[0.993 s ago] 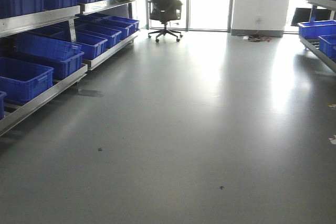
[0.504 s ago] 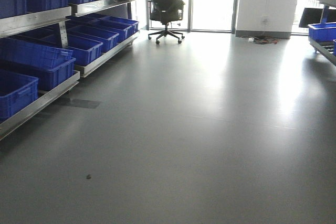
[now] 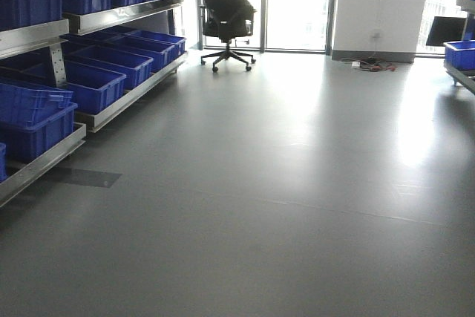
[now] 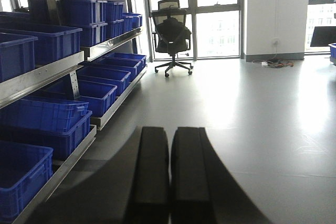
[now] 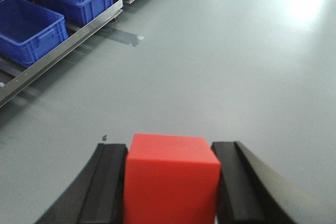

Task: Pick red cube and place on left shelf
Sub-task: 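Drive across the floor toward the shelving rack of blue crates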

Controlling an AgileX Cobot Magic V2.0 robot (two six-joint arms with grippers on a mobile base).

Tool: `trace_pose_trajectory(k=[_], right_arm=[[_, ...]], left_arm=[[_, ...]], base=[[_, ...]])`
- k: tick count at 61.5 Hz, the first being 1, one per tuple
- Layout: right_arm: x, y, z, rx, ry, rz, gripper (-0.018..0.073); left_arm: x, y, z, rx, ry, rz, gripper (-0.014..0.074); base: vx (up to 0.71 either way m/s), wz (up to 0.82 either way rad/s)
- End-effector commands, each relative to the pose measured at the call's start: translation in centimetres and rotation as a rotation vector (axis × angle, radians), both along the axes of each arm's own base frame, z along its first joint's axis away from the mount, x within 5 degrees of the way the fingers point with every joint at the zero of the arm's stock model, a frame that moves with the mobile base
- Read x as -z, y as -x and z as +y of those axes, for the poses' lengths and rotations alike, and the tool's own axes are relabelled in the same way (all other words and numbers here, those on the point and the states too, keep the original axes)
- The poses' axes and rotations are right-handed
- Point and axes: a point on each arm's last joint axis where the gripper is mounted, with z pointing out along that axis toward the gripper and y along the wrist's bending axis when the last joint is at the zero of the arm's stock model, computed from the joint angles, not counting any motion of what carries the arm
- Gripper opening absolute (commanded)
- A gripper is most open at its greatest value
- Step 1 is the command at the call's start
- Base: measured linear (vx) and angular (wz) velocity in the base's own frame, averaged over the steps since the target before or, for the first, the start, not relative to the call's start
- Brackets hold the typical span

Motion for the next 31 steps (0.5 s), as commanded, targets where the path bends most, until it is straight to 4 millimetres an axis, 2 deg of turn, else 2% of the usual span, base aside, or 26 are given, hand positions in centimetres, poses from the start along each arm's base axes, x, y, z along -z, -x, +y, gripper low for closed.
trace_pose_trajectory(k=[1,31], right_arm=[[-1.74,-0.28,0.08,-0.003,-0.027,-0.108,0.0057],[-1.74,-0.28,0.08,-0.003,-0.027,-0.108,0.0057]], left_arm=[[0.03,-0.09,0.09,-0.010,0.016,-0.054,0.0106],[0.03,-0.09,0.09,-0.010,0.016,-0.054,0.0106]], base=[[0.64,0.04],[0.64,0.18]])
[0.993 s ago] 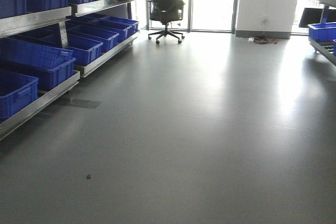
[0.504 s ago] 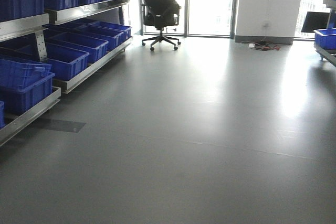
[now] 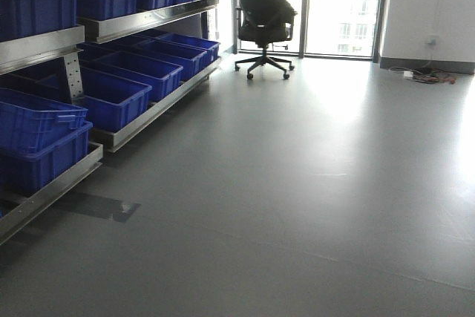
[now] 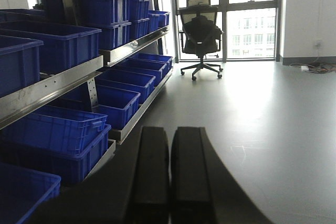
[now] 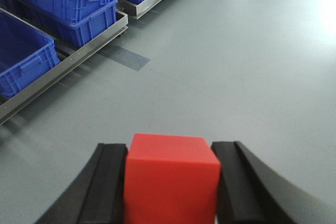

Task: Pick red cube and place on left shelf
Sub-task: 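Drive across the floor toward the shelving rack of blue crates, then approach the shelf and bring the held red cube over a blue crate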

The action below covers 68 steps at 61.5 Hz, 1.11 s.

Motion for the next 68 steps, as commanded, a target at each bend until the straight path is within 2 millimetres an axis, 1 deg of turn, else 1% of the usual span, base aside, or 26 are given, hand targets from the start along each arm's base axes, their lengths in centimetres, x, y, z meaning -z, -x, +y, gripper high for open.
trace_pose_trajectory(k=[1,21,37,68], right_arm=[[-1.74,-0.28,0.08,-0.003,-0.027,-0.108,0.0057],[-1.74,-0.28,0.08,-0.003,-0.027,-0.108,0.0057],[-1.74,-0.28,0.08,-0.003,-0.027,-0.108,0.0057],[-1.74,-0.28,0.08,-0.003,-0.027,-0.108,0.0057]], left_arm=[[0.03,-0.09,0.09,-0.010,0.016,-0.054,0.0106],[0.03,-0.09,0.09,-0.010,0.016,-0.054,0.0106],[0.03,-0.09,0.09,-0.010,0.016,-0.054,0.0106],[0.03,-0.09,0.09,-0.010,0.016,-0.054,0.0106]], base=[[0.62,0.19],[0.60,0.23],[0.56,0.36],[0.51,0.56]])
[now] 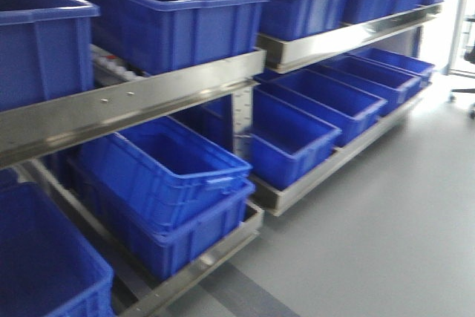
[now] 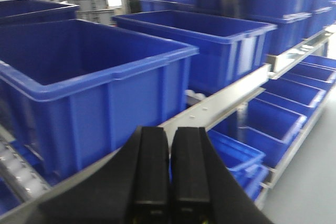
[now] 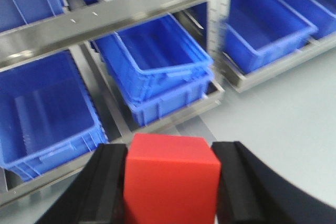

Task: Pick red cube and place on left shelf
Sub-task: 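Approach the shelf and bring the held red cube over a blue crate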

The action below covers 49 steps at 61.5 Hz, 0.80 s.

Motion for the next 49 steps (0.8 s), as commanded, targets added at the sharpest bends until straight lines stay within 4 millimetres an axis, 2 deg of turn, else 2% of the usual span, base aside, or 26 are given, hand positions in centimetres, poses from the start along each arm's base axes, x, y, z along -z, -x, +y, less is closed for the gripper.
trace_pose_trajectory(k=[1,26,49], right_arm=[[-1.74,-0.28,0.08,-0.003,-0.027,-0.108,0.0057],[-1.74,-0.28,0.08,-0.003,-0.027,-0.108,0.0057],[-1.74,-0.28,0.08,-0.003,-0.027,-0.108,0.0057]], left_arm=[[0.03,-0.09,0.09,-0.010,0.016,-0.054,0.0106],[0.03,-0.09,0.09,-0.010,0.016,-0.054,0.0106],[0.03,-0.09,0.09,-0.010,0.016,-0.054,0.0106]], base=[[0.46,0.61],[0.41,0.58],[0.22,0.71]])
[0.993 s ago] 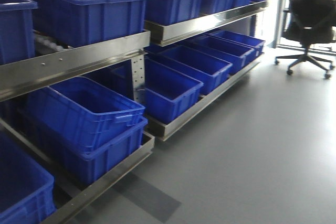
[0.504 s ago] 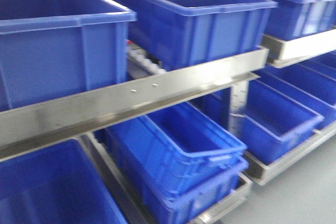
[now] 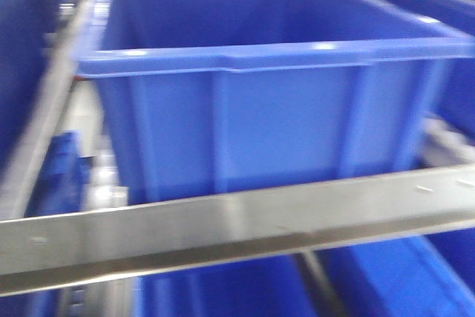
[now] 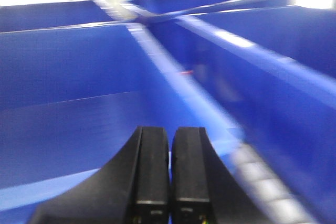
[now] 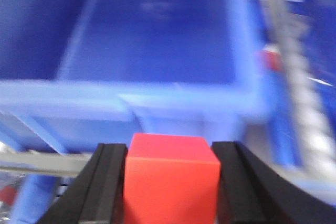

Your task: Pick red cube and place on left shelf

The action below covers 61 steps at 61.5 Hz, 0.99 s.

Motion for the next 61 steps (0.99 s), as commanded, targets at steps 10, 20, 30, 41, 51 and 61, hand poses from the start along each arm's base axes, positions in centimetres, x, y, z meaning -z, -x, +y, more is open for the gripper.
trace_pose_trajectory(k=[10,20,30,41,51,61], right_arm=[[-1.74,-0.28,0.08,-0.003,-0.027,-0.108,0.0057],[-1.74,-0.28,0.08,-0.003,-0.027,-0.108,0.0057],[-1.74,-0.28,0.08,-0.003,-0.027,-0.108,0.0057],[-1.74,-0.28,0.08,-0.003,-0.027,-0.108,0.0057],[-1.74,-0.28,0.08,-0.003,-0.027,-0.108,0.0057],[-1.74,-0.28,0.08,-0.003,-0.027,-0.108,0.0057]], left_arm=[[0.03,-0.09,0.09,-0.010,0.016,-0.054,0.0106],[0.03,-0.09,0.09,-0.010,0.016,-0.054,0.0106],[0.03,-0.09,0.09,-0.010,0.016,-0.054,0.0106],[0.03,-0.09,0.09,-0.010,0.016,-0.054,0.0106],[0.03,-0.09,0.09,-0.010,0.016,-0.054,0.0106],[0.03,-0.09,0.09,-0.010,0.016,-0.054,0.0106]], base=[[0.10,0.57],[0.07,0.40],[0.03,0.20],[0.00,0.03],[0.00,0.00],[0.00,0.00]])
